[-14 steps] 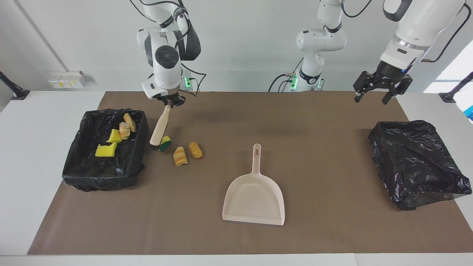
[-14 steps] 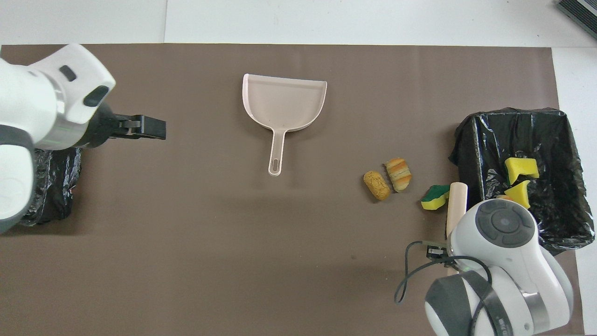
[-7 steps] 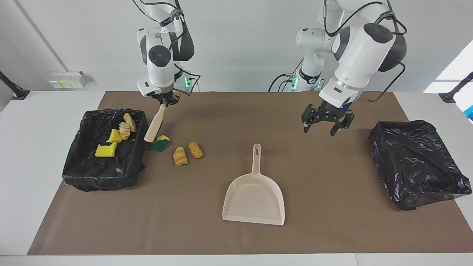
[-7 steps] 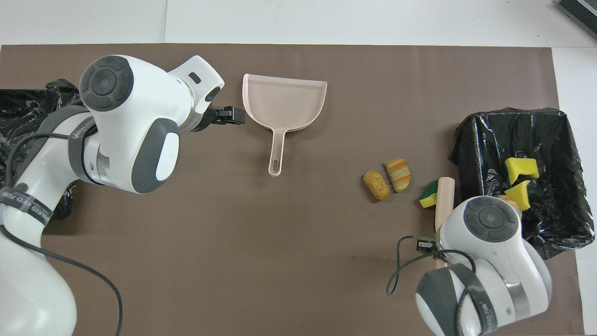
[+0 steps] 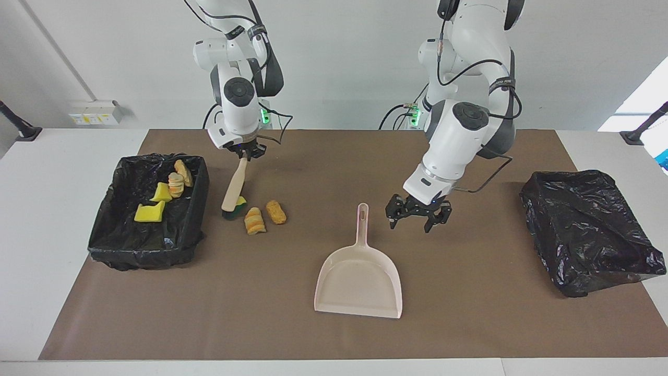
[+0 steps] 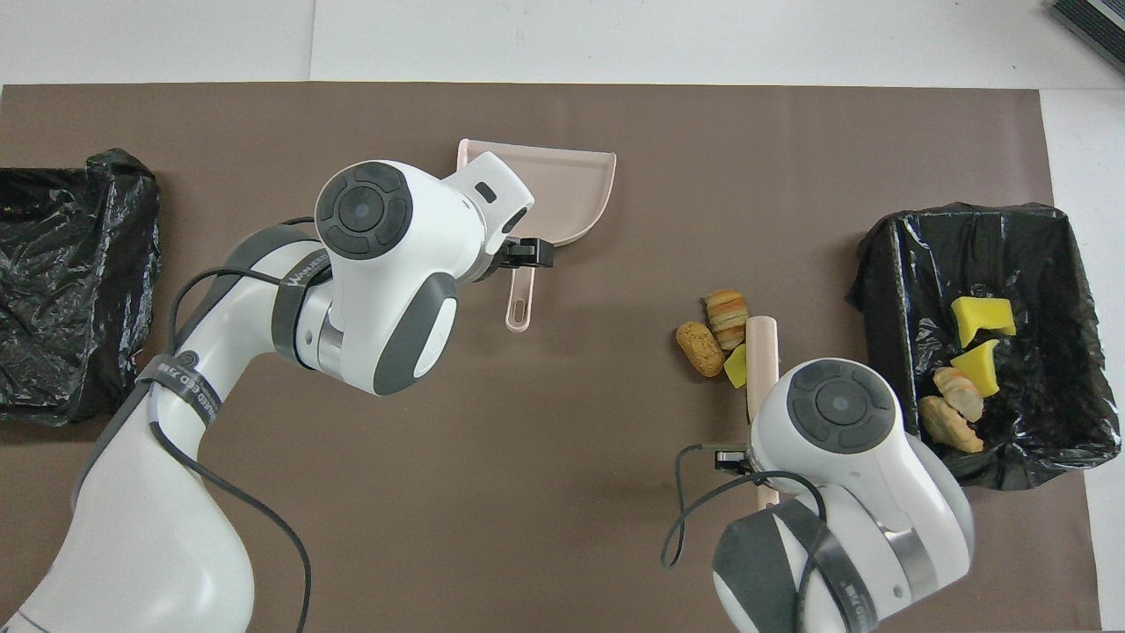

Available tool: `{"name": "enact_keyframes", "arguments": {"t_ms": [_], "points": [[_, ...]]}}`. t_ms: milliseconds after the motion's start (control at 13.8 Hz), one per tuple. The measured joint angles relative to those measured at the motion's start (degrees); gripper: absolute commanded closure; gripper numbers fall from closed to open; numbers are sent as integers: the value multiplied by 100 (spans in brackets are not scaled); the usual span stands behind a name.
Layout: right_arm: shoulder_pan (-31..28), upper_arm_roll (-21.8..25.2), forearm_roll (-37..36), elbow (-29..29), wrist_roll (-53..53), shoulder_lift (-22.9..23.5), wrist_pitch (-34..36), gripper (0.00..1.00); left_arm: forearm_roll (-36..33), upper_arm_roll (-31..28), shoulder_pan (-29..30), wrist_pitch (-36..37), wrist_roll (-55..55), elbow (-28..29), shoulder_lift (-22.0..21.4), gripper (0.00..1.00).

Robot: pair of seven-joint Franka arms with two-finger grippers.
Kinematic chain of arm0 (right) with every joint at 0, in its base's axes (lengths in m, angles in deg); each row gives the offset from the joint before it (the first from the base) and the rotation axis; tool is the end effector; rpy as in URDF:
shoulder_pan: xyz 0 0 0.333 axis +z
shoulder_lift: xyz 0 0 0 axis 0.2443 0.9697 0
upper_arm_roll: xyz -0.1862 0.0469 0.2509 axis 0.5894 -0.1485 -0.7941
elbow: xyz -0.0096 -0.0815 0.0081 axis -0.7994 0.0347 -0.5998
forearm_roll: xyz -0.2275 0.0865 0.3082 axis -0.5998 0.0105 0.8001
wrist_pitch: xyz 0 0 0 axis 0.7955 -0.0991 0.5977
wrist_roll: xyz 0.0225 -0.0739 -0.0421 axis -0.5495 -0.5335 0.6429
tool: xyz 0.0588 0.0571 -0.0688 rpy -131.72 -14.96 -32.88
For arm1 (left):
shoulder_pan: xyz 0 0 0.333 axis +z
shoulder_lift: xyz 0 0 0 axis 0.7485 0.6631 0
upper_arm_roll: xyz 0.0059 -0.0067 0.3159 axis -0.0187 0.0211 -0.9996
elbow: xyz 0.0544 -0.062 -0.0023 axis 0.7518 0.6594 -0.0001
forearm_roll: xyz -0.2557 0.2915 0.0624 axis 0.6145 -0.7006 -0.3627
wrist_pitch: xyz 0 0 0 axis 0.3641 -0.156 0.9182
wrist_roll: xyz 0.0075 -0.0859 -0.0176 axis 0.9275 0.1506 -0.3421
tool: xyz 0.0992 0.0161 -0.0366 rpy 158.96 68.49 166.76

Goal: Sweep and dump trash in bin
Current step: 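Reach the left gripper to the dustpan while the right gripper positions the brush, then lower the dustpan near the crusts while the right gripper aims the brush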

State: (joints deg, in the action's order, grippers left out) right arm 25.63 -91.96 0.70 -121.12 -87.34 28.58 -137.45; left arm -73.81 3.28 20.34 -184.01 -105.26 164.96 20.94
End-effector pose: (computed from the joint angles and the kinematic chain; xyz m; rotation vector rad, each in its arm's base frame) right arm 0.4272 0.1759 0.4079 2.9294 -0.1382 -0.3204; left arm 0.5853 -0.3587 0.4073 2.9240 -0.2109 0.2257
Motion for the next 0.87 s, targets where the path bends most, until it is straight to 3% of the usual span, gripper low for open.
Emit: {"name": "enact_keyframes", "arguments": {"t_ms": [145, 436, 509, 581, 726, 872], "points": [[-143, 23, -81, 468, 158, 66, 409, 100, -48, -4, -58, -4, -1, 4, 195, 0], [-614, 48, -101, 418, 1106, 133, 440, 100, -148, -2, -180, -73, 5, -10, 521, 2], [-699, 49, -101, 377, 1302, 134, 415, 100, -149, -3, -219, -73, 5, -23, 521, 22], [-766, 52, -101, 336, 1481, 134, 383, 100, -150, -3, -235, -72, 5, -52, 521, 56], [-833, 53, -100, 280, 1741, 133, 254, 100, -149, -12, -237, -59, 0, -95, 520, 100], [-954, 54, -97, 213, 2106, 133, 28, 100, -138, -24, -236, -21, -53, -96, 521, 100]]}}
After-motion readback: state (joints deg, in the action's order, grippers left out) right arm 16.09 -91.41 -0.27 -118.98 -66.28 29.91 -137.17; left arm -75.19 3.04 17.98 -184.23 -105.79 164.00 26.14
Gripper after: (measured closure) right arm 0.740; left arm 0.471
